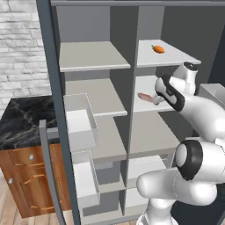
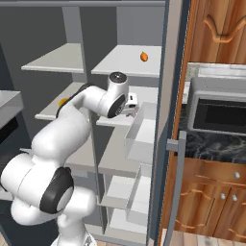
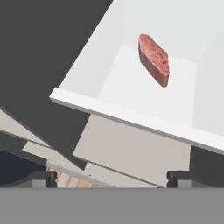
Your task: There's a steak in the fridge that needs to be moved to the freezer for freezing. Pick up the steak from the fridge, place it on any shelf in the freezer, and close the fridge and freezer doors when done.
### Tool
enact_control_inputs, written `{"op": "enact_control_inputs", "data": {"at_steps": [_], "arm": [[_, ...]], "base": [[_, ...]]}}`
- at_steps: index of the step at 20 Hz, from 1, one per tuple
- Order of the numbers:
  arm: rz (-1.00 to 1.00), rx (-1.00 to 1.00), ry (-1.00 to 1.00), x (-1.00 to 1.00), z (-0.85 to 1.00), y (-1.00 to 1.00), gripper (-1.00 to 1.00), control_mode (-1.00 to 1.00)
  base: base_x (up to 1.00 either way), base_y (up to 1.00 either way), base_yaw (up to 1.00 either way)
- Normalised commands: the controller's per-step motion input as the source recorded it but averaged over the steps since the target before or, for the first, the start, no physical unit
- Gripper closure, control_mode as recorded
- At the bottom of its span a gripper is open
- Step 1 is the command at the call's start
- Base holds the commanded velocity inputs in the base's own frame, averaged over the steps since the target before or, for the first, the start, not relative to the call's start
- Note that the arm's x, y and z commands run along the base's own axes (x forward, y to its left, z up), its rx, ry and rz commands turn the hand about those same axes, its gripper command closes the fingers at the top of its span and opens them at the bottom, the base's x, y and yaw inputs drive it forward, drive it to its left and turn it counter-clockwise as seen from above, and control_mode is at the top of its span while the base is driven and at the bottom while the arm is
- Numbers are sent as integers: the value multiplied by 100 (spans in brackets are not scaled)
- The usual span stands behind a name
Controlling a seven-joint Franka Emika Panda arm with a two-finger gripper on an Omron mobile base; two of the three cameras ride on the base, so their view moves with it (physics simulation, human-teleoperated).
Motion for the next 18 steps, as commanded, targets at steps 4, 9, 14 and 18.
{"op": "enact_control_inputs", "data": {"at_steps": [4, 9, 14, 18], "arm": [[0, 0, 0, 36, -15, -3, -100, -100], [2, 0, 0, 37, -20, -9, -100, -100], [4, 0, -2, 27, -21, -9, -100, -100], [2, 0, 0, 33, -15, -6, -100, -100]], "base": [[0, 0, 0], [0, 0, 0], [0, 0, 0], [0, 0, 0]]}}
